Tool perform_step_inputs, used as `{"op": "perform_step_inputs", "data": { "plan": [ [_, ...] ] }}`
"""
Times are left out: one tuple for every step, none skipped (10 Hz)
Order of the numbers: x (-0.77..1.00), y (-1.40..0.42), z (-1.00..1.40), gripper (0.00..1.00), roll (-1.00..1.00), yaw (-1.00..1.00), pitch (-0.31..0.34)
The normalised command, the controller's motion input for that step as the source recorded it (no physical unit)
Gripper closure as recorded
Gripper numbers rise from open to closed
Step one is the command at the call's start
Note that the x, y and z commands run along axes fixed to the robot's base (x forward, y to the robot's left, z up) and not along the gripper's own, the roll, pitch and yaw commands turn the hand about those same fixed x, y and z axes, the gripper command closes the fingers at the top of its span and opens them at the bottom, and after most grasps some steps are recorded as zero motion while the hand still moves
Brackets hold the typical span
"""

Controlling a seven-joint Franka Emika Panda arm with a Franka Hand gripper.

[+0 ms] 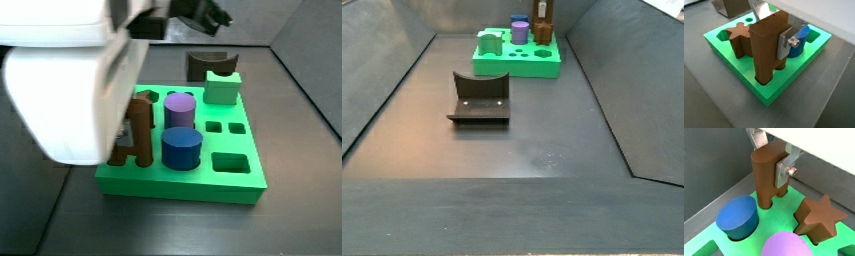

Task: Pick up the square-circle object. Move up. Rotate the square-circle object. Place the square-circle object on the fixture. Regrasp the square-circle object. Move to above the board. Insert the square-circle object.
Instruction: Insert the square-circle object.

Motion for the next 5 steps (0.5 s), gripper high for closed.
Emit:
{"op": "perform_step_inputs", "data": {
  "plan": [
    [0.49,0.13,-0.78,1.0,0.11,0.0,0.17],
    [0.32,0.08,-0.51,1.0,0.0,0.0,0.004],
    [-0.02,0.0,-0.05,1.0,0.0,0.0,-0.123],
    [0.0,0.01,0.0,1.0,0.01,0.0,0.0],
    [0.0,0.01,0.0,1.0,0.0,0.0,0.0]
  ]
}}
